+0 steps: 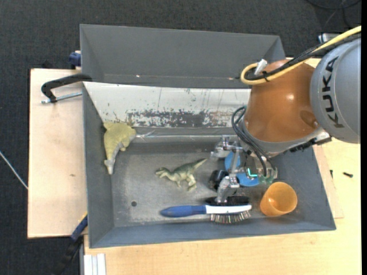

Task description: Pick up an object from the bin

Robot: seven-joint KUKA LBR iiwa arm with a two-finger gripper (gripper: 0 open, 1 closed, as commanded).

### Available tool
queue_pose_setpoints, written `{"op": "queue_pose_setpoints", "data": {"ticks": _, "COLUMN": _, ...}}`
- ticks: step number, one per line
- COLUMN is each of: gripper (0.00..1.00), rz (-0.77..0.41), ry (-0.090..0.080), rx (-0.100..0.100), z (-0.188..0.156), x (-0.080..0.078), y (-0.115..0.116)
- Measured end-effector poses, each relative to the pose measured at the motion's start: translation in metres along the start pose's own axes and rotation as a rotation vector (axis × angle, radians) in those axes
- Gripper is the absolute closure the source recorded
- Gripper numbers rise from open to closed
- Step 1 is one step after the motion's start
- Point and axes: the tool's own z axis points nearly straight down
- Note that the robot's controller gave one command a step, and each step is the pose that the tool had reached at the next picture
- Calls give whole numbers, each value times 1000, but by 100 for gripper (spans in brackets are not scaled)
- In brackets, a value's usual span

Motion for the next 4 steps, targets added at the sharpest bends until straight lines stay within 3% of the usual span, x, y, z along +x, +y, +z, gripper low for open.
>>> {"op": "queue_pose_setpoints", "data": {"ticks": 1, "gripper": 0, "rz": -112, "ry": -14, "rx": -2, "z": 119, "x": -1, "y": -54}}
{"op": "queue_pose_setpoints", "data": {"ticks": 2, "gripper": 0, "rz": -323, "ry": -14, "rx": 3, "z": 89, "x": 1, "y": -84}}
{"op": "queue_pose_setpoints", "data": {"ticks": 3, "gripper": 0, "rz": -288, "ry": -11, "rx": 0, "z": 90, "x": 1, "y": -88}}
{"op": "queue_pose_setpoints", "data": {"ticks": 4, "gripper": 0, "rz": -35, "ry": -12, "rx": -4, "z": 112, "x": -6, "y": -87}}
